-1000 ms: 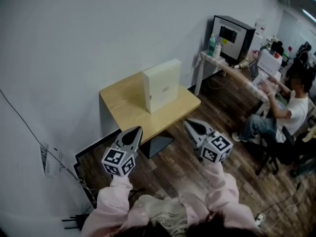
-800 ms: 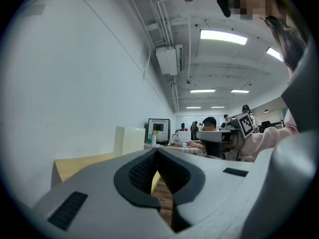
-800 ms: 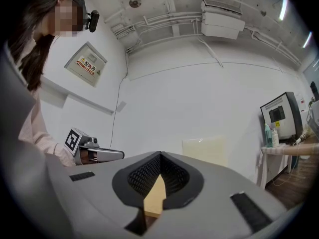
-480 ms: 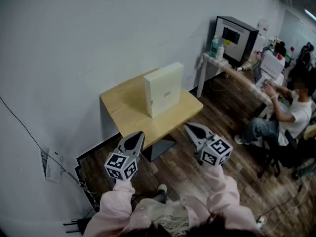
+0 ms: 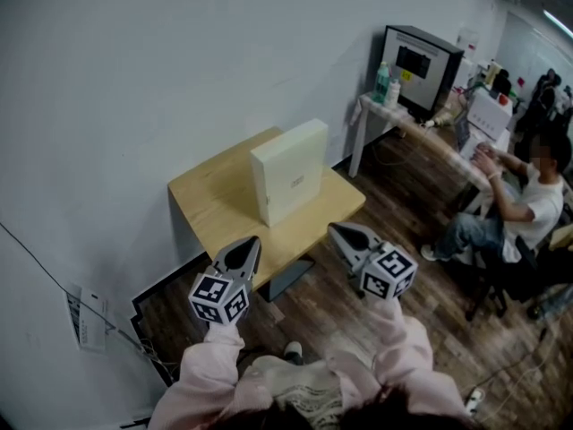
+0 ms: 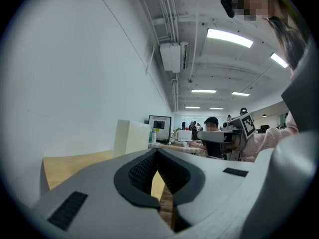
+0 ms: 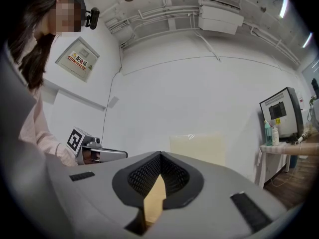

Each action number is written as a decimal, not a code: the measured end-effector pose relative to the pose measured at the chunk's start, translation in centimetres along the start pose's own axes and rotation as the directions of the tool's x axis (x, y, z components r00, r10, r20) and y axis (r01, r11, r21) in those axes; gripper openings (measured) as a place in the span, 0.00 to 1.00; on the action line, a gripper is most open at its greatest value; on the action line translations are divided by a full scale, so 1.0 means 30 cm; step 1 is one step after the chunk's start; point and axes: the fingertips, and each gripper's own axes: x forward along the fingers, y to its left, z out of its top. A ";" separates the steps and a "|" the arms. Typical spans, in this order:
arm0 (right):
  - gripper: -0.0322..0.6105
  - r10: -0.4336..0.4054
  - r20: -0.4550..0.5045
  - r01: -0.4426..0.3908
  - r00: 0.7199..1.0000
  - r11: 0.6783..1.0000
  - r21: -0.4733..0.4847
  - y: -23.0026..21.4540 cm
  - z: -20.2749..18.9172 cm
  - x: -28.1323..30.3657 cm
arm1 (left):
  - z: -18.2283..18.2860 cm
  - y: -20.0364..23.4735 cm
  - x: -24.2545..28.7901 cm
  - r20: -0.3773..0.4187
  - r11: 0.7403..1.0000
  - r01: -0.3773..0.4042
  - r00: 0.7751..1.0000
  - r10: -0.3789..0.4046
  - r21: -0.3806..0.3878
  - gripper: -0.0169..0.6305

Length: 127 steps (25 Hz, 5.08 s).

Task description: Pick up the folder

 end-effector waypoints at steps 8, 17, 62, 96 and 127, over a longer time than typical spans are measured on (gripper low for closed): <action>0.03 -0.052 -0.009 0.052 0.999 0.999 0.012 -0.091 -0.012 0.037 | 0.000 0.044 0.115 -0.005 0.999 0.053 0.999 -0.053 -0.006 0.01; 0.03 -0.078 -0.011 0.078 0.997 0.997 0.016 -0.132 -0.028 0.099 | -0.026 0.101 0.170 -0.011 0.997 0.075 0.997 -0.076 -0.024 0.01; 0.03 0.205 -0.144 -0.202 0.968 0.979 0.035 -0.612 -0.091 0.319 | -0.048 0.200 0.363 -0.029 0.946 -0.316 0.949 0.315 -0.076 0.01; 0.10 0.299 -0.343 -0.337 0.890 0.940 -0.056 -0.866 -0.233 0.516 | -0.148 0.351 0.443 -0.106 0.956 -0.288 0.953 0.282 -0.048 0.05; 0.53 0.604 -0.479 -0.674 0.637 0.738 0.034 -0.879 -0.336 0.659 | -0.247 0.418 0.532 -0.174 0.919 -0.377 0.918 0.356 -0.111 0.61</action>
